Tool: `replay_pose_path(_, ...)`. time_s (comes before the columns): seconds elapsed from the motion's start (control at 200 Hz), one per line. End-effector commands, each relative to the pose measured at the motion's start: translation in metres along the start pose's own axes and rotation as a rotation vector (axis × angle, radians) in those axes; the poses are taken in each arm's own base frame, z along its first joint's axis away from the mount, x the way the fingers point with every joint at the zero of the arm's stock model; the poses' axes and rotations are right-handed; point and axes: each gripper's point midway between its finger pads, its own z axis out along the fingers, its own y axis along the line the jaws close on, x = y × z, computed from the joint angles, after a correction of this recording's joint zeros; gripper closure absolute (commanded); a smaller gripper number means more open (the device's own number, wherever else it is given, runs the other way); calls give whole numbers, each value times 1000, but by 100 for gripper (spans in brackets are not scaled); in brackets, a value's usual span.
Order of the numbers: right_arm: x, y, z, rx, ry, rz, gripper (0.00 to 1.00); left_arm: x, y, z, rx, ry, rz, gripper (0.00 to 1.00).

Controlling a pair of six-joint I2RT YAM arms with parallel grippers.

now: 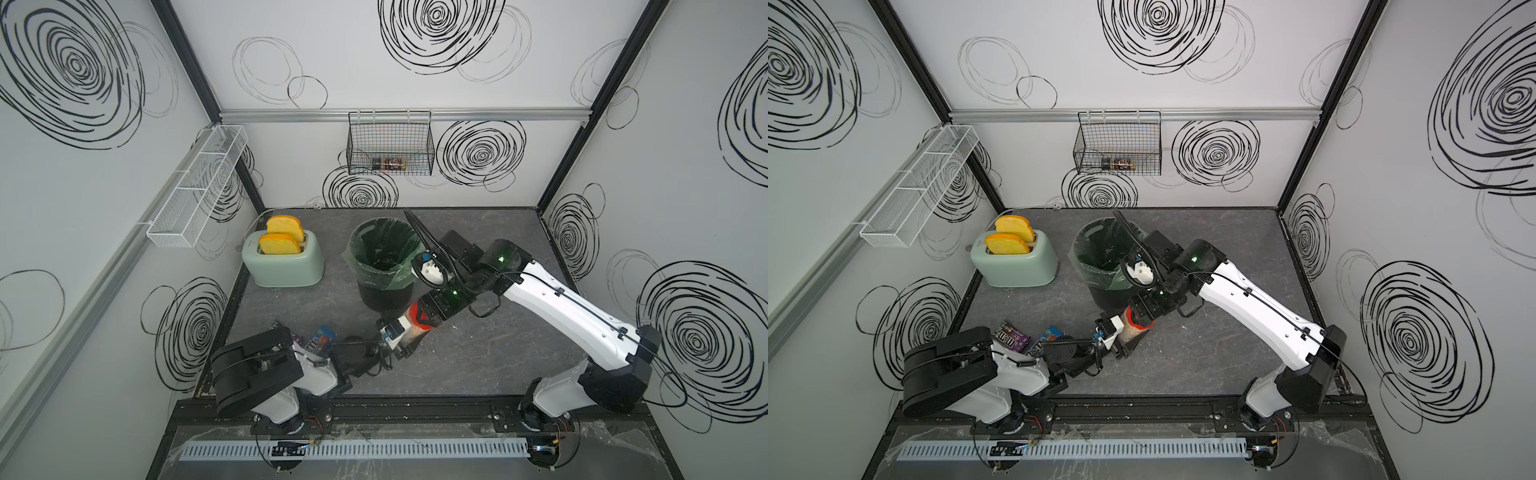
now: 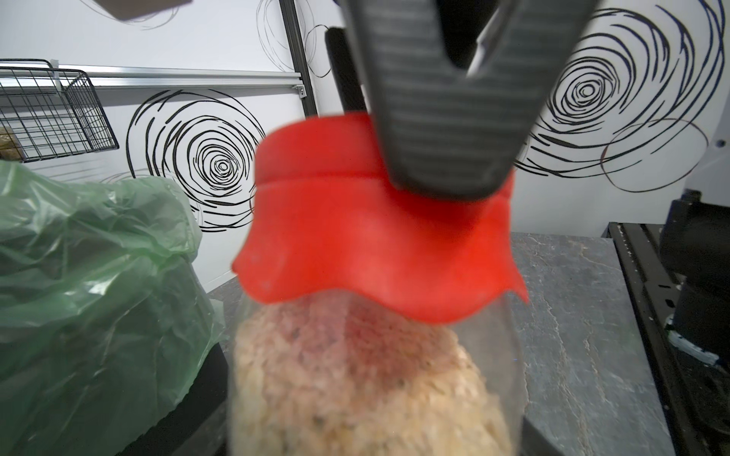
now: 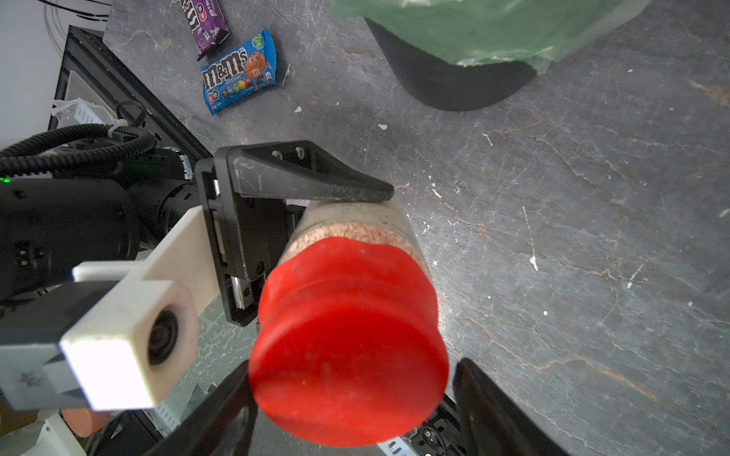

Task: Empty expired oatmeal from jars
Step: Unscrew the lid from the jar.

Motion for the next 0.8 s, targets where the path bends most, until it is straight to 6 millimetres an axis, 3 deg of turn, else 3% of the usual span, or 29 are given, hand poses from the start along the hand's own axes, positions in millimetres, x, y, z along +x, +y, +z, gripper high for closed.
replay_pose_path(0.0,1,0,0,-11,4,-6,22,-91,16,-15,-47,-362,-45,53)
replay_pose_path(0.155,-9,5,2,-36,-16,-12,23,-90,15,-15,-46,-362,-42,53)
replay_pose_path(0.365,-10,8,4,-61,-14,-17,33,-93,16,-16,-43,-369,-46,53)
replay_pose_path(0.655,-9,10,-1,-63,-26,-106,68,-101,8,-15,62,-388,-98,56)
replay_pose_path(0.795,-14,14,-11,-67,-82,-214,72,-109,0,-16,177,-406,-152,56)
